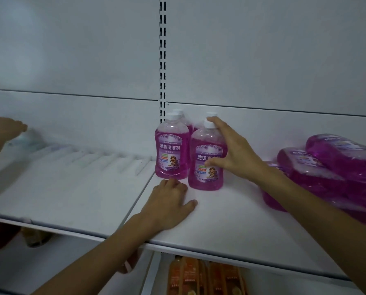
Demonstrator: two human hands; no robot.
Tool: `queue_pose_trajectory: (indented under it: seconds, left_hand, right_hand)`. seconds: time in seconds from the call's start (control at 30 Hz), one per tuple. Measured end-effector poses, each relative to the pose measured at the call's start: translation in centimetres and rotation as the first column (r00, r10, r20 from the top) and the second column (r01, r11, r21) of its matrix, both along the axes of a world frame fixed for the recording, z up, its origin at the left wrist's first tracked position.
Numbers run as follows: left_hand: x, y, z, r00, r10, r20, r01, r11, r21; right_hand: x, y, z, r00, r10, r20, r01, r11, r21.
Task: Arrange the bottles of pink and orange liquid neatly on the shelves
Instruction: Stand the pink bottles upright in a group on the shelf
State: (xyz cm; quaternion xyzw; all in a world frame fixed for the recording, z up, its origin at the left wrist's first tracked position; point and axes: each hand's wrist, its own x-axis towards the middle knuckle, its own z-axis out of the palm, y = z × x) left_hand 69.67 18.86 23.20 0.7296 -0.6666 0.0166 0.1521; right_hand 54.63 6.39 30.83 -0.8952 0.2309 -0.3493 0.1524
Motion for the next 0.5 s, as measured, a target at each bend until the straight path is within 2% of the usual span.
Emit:
queue_pose_trajectory:
  seconds: [0.13,0.37,0.5]
  left_hand:
    - [-0.3,-0.1,-0.1,1.0,-0.001,0.013,0.0,1.0,0.007]
    - [-0.5,0.0,-0.1,1.0,0.006,0.015,-0.006,1.0,-0.009]
    - [-0.8,0.3,0.5,0.999,-0.048,0.023,0.05,0.993,-0.104]
  right_hand:
    - [1.8,-2.0,0.3,0.979,-0.184,-0.083,0.17,0.973,-0.153]
    - [2.1,-2.3,0.1,0.965,-0.253,-0.066,0.242,0.96,-0.14]
    - [1.7,-1.9,0.6,0.956,-0.26,-0.134,0.24,0.959,-0.15]
